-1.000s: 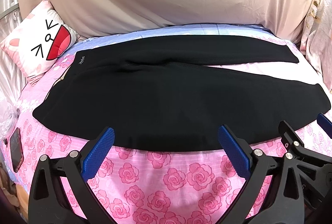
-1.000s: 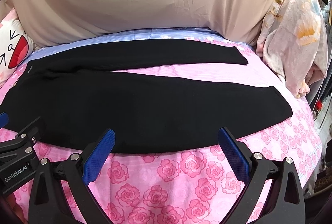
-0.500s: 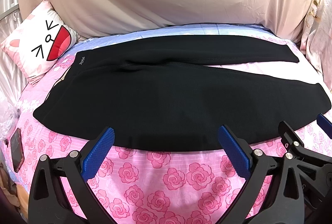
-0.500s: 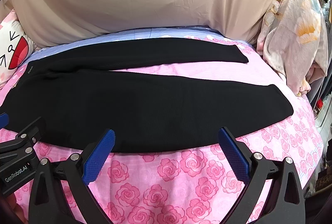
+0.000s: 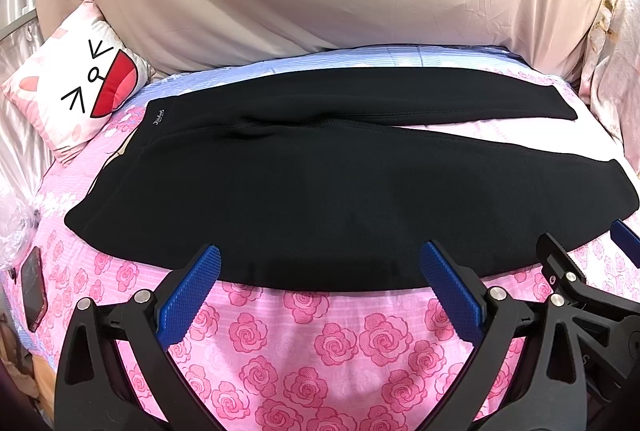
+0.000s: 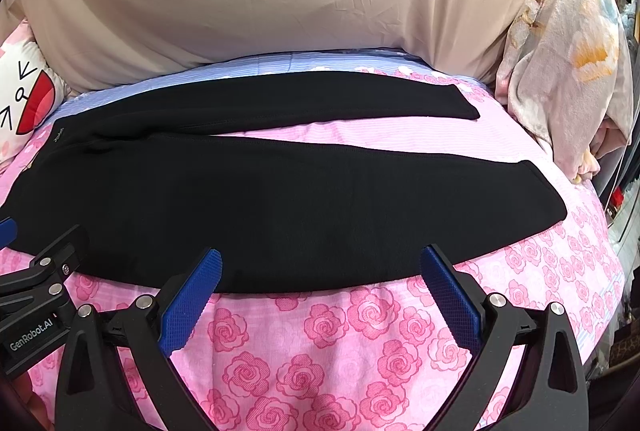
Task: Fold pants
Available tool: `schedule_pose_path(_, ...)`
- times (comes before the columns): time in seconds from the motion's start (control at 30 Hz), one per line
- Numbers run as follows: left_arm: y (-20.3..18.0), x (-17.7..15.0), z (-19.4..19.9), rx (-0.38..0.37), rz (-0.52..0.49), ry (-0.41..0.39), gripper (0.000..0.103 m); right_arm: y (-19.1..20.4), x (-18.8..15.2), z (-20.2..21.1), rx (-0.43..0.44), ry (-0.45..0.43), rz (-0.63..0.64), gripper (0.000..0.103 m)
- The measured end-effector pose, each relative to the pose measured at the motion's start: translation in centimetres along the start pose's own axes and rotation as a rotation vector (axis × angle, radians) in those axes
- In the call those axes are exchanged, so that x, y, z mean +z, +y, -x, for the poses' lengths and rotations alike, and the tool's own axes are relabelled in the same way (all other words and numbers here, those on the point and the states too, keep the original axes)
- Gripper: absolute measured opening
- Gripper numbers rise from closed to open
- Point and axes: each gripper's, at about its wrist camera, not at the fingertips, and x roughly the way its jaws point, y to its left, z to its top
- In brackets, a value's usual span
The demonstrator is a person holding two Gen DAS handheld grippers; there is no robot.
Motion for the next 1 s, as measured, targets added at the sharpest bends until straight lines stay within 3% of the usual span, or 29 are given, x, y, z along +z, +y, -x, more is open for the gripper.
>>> schedule_pose_path(1.0,-0.6,0.4,-0.8,0.012,-0.011,0.021,0.098,-0.1,0.1,-1.4,0.01,0.039,-0.011,0.098)
